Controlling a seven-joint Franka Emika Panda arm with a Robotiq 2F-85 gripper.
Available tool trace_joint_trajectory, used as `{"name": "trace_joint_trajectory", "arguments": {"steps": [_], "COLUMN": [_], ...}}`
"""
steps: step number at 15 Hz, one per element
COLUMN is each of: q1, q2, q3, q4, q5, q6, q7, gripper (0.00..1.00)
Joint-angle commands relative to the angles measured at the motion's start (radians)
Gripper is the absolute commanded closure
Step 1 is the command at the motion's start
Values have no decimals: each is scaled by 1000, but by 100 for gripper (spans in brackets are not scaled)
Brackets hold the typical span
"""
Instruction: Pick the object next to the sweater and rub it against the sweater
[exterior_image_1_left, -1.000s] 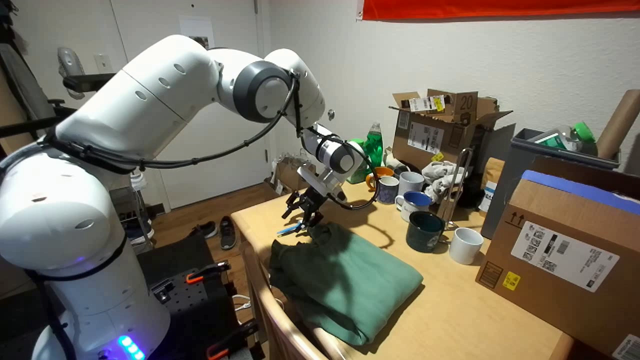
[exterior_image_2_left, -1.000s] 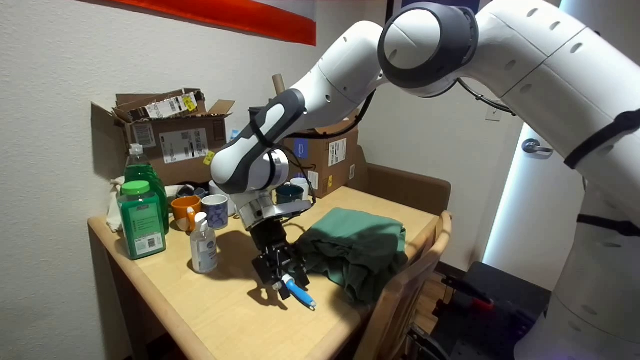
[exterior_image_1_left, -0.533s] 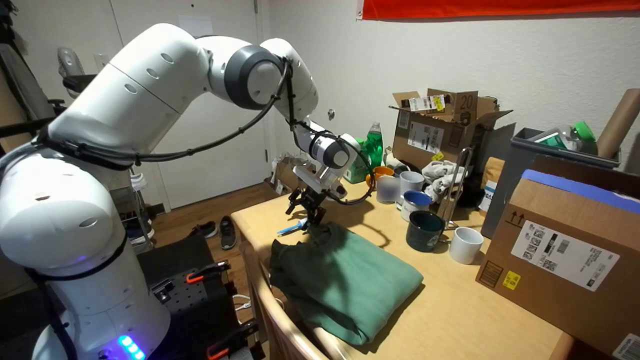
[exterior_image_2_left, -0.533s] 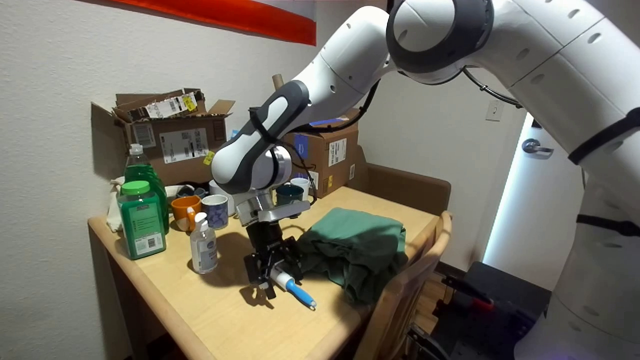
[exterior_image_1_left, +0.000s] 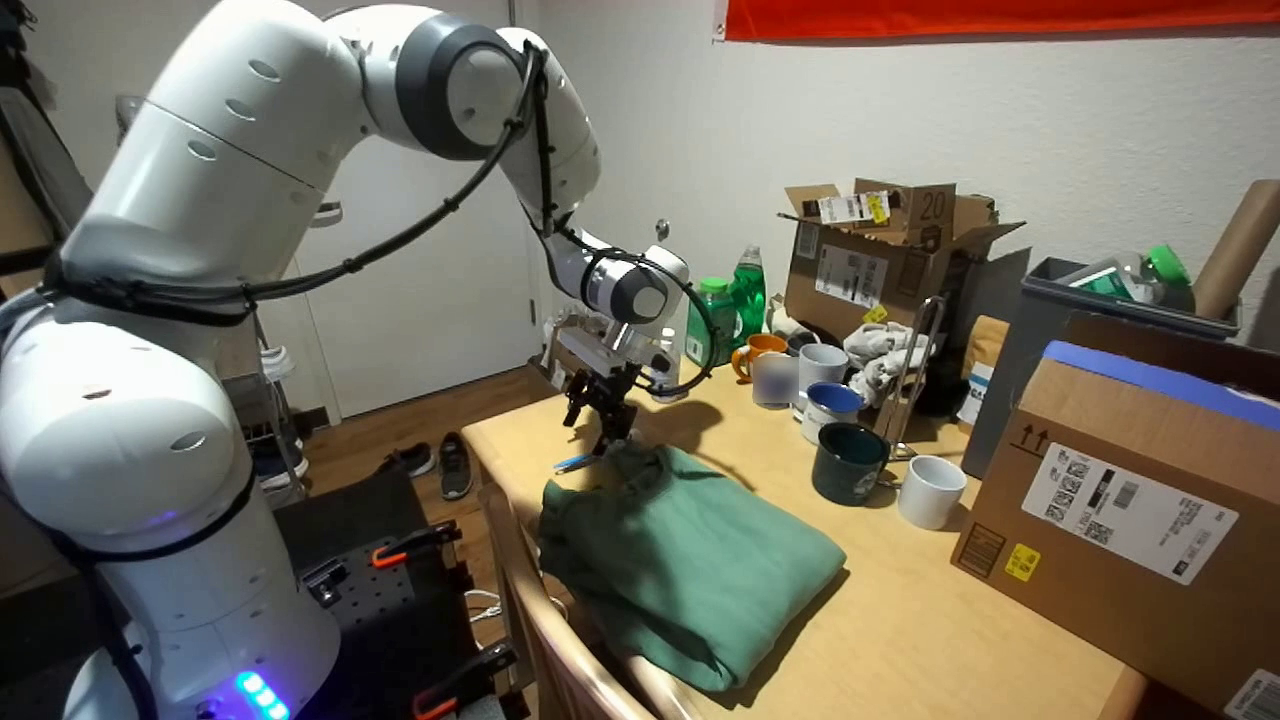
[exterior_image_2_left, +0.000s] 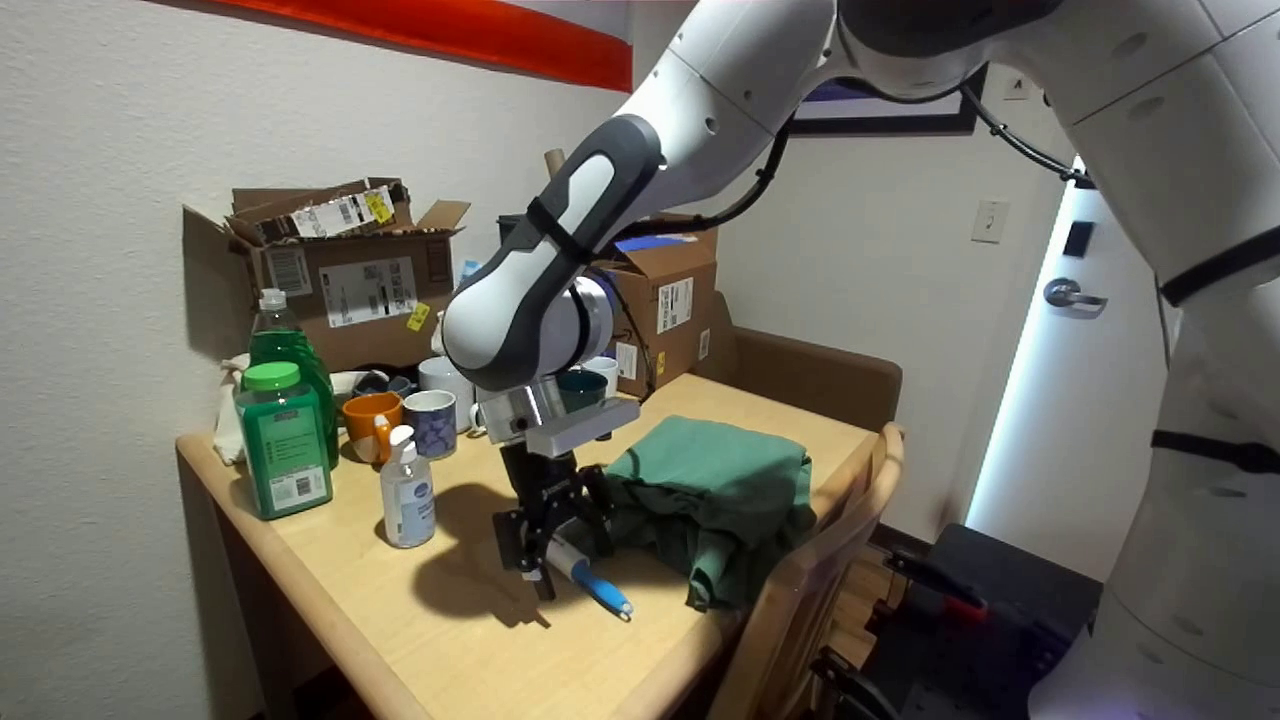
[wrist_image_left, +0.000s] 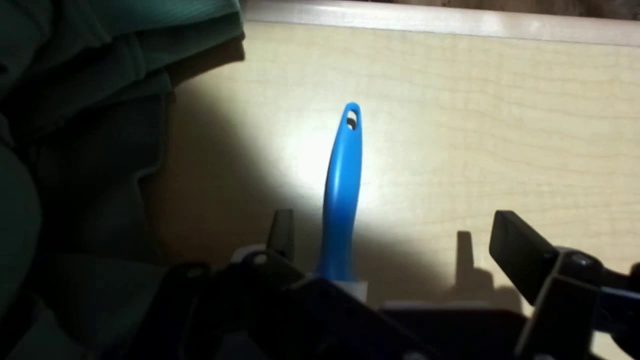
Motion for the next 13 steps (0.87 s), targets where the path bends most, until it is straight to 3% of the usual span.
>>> {"name": "trace_joint_trajectory", "arguments": {"steps": [1, 9, 10, 13], "q1": [34, 48, 36, 35], "q2": [-127, -244, -182, -205], "q3": [-18, -17, -4, -4], "q4": [-141, -243, -182, -202], "q5": [-36, -84, -64, -67], "q6": [62, 68, 51, 51], "q7": [82, 165, 135, 136], "gripper": [0, 0, 0, 0]}}
